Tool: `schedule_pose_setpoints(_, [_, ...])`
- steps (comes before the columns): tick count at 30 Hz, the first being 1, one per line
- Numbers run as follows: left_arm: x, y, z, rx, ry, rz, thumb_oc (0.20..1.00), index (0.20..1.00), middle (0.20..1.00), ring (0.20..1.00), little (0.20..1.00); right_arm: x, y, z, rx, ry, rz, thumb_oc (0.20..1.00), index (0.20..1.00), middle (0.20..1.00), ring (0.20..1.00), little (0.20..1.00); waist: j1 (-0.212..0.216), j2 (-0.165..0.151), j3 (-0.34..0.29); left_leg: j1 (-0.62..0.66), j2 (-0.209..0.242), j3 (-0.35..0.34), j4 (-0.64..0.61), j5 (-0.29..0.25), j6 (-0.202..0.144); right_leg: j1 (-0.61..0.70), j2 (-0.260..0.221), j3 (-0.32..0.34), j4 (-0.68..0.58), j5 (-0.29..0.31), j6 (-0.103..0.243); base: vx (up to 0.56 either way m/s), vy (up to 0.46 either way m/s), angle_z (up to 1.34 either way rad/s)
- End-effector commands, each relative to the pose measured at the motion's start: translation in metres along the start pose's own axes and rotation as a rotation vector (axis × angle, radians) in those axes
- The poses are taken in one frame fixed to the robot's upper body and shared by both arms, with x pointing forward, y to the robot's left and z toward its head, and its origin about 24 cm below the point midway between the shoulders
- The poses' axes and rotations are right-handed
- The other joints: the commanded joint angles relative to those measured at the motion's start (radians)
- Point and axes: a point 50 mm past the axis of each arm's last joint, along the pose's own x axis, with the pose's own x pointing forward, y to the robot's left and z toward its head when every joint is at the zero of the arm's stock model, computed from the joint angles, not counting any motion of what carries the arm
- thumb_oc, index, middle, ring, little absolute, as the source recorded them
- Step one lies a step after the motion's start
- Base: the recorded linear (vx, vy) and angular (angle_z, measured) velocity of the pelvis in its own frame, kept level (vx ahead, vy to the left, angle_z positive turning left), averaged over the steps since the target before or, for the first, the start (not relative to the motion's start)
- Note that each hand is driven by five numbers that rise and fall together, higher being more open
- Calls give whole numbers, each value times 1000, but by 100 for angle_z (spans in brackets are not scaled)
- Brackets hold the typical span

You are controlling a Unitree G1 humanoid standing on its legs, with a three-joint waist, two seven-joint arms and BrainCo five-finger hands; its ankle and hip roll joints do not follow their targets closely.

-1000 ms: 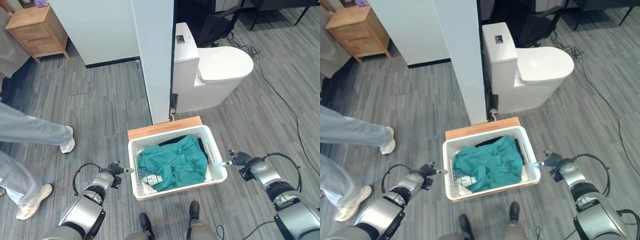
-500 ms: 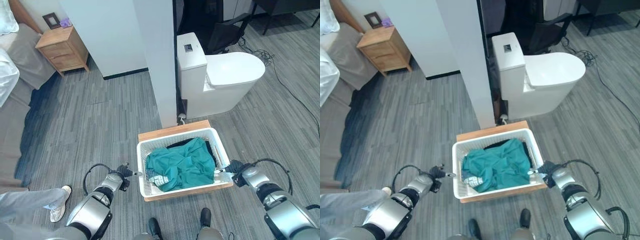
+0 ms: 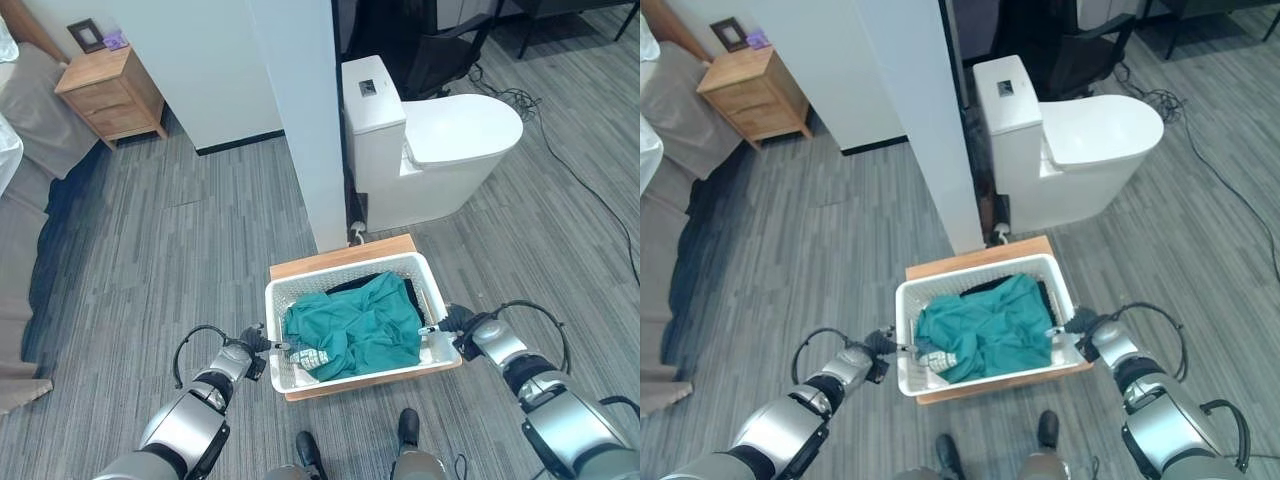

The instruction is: Grab the laundry basket,head to the washer,open it,put in the laundry and shut it.

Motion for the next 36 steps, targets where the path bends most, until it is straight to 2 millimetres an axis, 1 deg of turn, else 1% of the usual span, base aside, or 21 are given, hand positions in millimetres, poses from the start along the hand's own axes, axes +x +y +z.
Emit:
schedule_pose_setpoints(1, [1,20,31,66,-27,82,1000,1000,1000,1000,1000,0,-15,37,-79,-85,-53,1000,1000,1000,1000,1000,-3,-37,29,3,78,7,-10,76,-88,-10,-71,38,-2,39,76,-48,7,-15])
schedule_pose_setpoints(3, [1,20,37,58,-41,87,1000,1000,1000,1000,1000,-2,-21,47,-103,-118,-77,1000,1000,1000,1000,1000,-8,-36,42,-13,79,18,-10,78,-89,-39,-73,48,-2,50,79,-71,5,-16])
schedule_pose_setpoints(5, [0,22,37,53,-42,93,1000,1000,1000,1000,1000,-5,-25,55,-114,-150,-91,1000,1000,1000,1000,1000,-9,-40,48,-22,82,27,-10,85,-91,-56,-67,54,-2,54,76,-36,-35,-10])
schedule_pose_setpoints(8, [0,21,42,53,-51,98,1000,1000,1000,1000,1000,-7,-30,64,-145,-178,-121,1000,1000,1000,1000,1000,-13,-42,61,-42,86,23,-10,92,-93,-77,-66,58,-2,58,75,-21,-42,-11])
schedule_pose_setpoints(9, [0,21,43,53,-51,99,1000,1000,1000,1000,1000,-7,-30,64,-145,-178,-122,1000,1000,1000,1000,1000,-14,-42,60,-43,86,22,-10,92,-93,-78,-66,57,-2,58,74,-35,-41,-7])
schedule_pose_setpoints(10, [0,21,47,49,-62,106,1000,1000,1000,1000,1000,-10,-32,71,-159,-205,-137,1000,1000,1000,1000,1000,-18,-43,69,-56,89,19,-10,95,-94,-91,-65,59,-2,59,73,-28,-46,2])
schedule_pose_setpoints(12, [-1,21,54,53,-80,114,1000,1000,1000,1000,1000,-12,-33,78,-160,-229,-150,1000,1000,1000,1000,1000,-21,-46,77,-71,94,14,-10,100,-94,-105,-62,63,-2,59,71,-25,-49,1])
schedule_pose_setpoints(13, [-1,21,54,53,-80,114,1000,1000,1000,1000,1000,-12,-33,78,-160,-229,-150,1000,1000,1000,1000,1000,-21,-46,77,-72,94,14,-10,100,-94,-106,-62,63,-2,60,71,-21,-39,3])
schedule_pose_setpoints(15, [-2,24,64,50,-105,131,1000,1000,1000,1000,1000,-15,-36,88,-161,-269,-176,1000,1000,1000,1000,1000,-26,-51,102,-96,99,12,-10,108,-97,-134,-59,74,-2,66,67,-41,-51,2])
schedule_pose_setpoints(22, [-4,27,80,53,-148,149,1000,1000,1000,1000,1000,-19,-38,98,-149,-320,-211,1000,1000,1000,1000,1000,-31,-59,117,-121,107,14,-10,111,-101,-164,-52,83,-2,70,67,-3,-7,-1])
schedule_pose_setpoints(25, [-4,27,81,57,-154,148,1000,1000,1000,1000,1000,-20,-37,98,-140,-336,-213,1000,1000,1000,1000,1000,-32,-61,112,-113,110,18,-10,107,-101,-157,-51,83,-2,67,66,27,2,-1])
schedule_pose_setpoints(29, [-3,21,80,79,-154,137,1000,1000,1000,1000,1000,-20,-35,93,-128,-337,-209,1000,1000,1000,1000,1000,-30,-59,96,-97,111,17,-10,99,-100,-141,-47,79,-2,58,63,41,12,0])
schedule_pose_setpoints(31, [-3,20,75,82,-140,137,1000,1000,1000,1000,1000,-21,-35,95,-108,-351,-211,1000,1000,1000,1000,1000,-28,-60,91,-86,112,17,-10,97,-100,-131,-45,78,-2,53,61,18,9,1])
schedule_pose_setpoints(33, [-2,21,70,52,-119,140,1000,1000,1000,1000,1000,-22,-34,99,-95,-369,-207,1000,1000,1000,1000,1000,-26,-63,89,-78,109,19,-10,93,-98,-124,-45,74,-2,54,62,0,0,0])
schedule_pose_setpoints(34, [-2,20,65,13,-107,130,1000,1000,1000,1000,1000,-21,-33,98,-90,-370,-204,1000,1000,1000,1000,1000,-26,-64,90,-76,108,20,-10,92,-97,-123,-45,74,-2,55,62,0,0,0])
schedule_pose_setpoints(35, [-1,15,57,-68,-82,106,1000,1000,1000,1000,1000,-21,-32,97,-70,-369,-199,1000,1000,1000,1000,1000,-26,-64,90,-75,107,19,-10,92,-97,-122,-45,74,-2,55,62,0,0,0])
schedule_pose_setpoints(36, [-1,15,57,-68,-82,105,1000,1000,1000,1000,1000,-21,-32,97,-70,-369,-199,1000,1000,1000,1000,1000,-26,-64,90,-75,107,19,-10,92,-97,-121,-45,74,-2,55,62,0,0,0])
